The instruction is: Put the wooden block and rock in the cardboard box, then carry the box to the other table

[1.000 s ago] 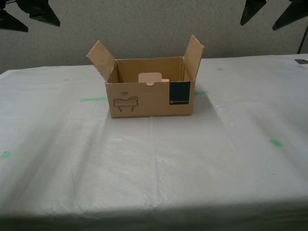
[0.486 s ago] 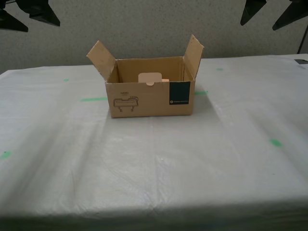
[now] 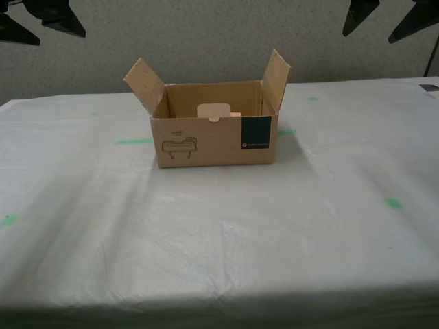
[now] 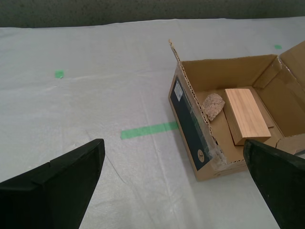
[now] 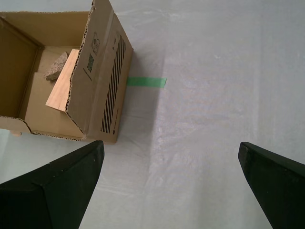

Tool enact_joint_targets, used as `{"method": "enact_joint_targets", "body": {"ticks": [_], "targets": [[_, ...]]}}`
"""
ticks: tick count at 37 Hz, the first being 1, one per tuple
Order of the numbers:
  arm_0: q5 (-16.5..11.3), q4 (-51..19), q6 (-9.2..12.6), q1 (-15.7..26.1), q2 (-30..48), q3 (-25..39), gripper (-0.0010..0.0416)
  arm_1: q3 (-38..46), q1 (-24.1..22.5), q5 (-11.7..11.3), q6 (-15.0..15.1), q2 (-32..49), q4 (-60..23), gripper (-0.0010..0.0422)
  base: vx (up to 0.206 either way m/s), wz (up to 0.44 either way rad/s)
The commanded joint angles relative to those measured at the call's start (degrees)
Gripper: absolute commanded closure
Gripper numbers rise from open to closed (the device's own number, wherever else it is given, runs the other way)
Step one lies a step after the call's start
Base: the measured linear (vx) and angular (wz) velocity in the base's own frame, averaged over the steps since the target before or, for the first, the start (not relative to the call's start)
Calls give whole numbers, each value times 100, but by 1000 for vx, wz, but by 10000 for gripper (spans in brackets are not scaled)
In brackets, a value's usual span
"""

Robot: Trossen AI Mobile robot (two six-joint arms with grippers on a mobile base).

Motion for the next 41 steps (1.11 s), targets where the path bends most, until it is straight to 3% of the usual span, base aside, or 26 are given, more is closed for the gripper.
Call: {"method": "enact_joint_targets", "body": {"ticks": [1,41], "targets": [[-13,2,0,4,-2,7,12,4,0,-4,22,0,15,14,0,0],[-13,2,0,4,-2,7,12,4,0,-4,22,0,15,14,0,0]]}}
